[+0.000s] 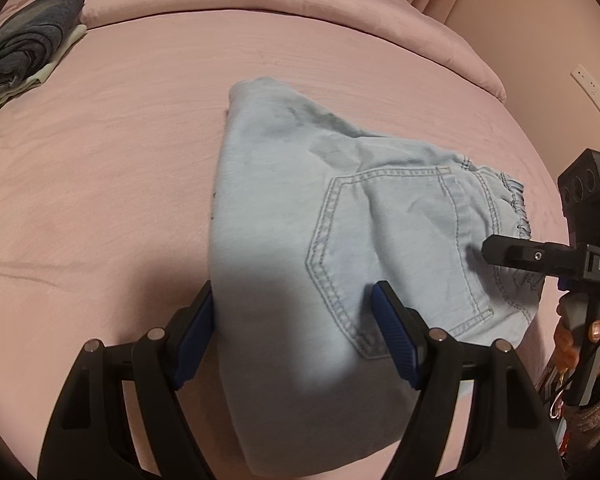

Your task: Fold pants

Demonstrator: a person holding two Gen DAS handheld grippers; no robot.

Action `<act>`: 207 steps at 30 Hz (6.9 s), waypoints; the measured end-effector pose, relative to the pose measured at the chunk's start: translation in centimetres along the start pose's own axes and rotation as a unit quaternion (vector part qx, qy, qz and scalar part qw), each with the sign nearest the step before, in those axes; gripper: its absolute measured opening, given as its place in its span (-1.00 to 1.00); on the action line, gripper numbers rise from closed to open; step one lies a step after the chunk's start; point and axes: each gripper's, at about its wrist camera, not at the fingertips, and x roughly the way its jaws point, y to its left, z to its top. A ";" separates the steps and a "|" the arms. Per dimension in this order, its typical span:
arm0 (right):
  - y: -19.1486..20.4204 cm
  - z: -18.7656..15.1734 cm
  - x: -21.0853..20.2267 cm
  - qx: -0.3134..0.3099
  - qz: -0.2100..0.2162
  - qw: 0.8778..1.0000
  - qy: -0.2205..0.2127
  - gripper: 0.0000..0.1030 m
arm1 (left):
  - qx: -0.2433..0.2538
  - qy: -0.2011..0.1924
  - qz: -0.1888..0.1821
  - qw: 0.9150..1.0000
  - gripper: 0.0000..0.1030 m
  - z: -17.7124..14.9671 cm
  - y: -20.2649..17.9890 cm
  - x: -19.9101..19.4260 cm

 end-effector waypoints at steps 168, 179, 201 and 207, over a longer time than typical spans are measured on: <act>11.5 0.0 -4.5 -0.153 -0.013 0.981 -0.119 -0.30 | 0.036 -0.131 0.021 0.991 -0.75 3.6 -3.7 -7.3; 11.4 0.2 -4.5 -0.152 -0.014 0.981 -0.118 -0.30 | 0.036 -0.127 0.022 0.991 -0.75 4.0 -4.0 -6.9; 11.1 0.8 -3.6 -0.147 -0.024 0.982 -0.113 -0.30 | 0.029 -0.114 0.026 0.993 -0.75 5.0 -3.9 -5.6; 10.7 1.5 -3.0 -0.146 -0.029 0.983 -0.111 -0.30 | 0.026 -0.109 0.030 0.993 -0.75 5.5 -3.7 -4.8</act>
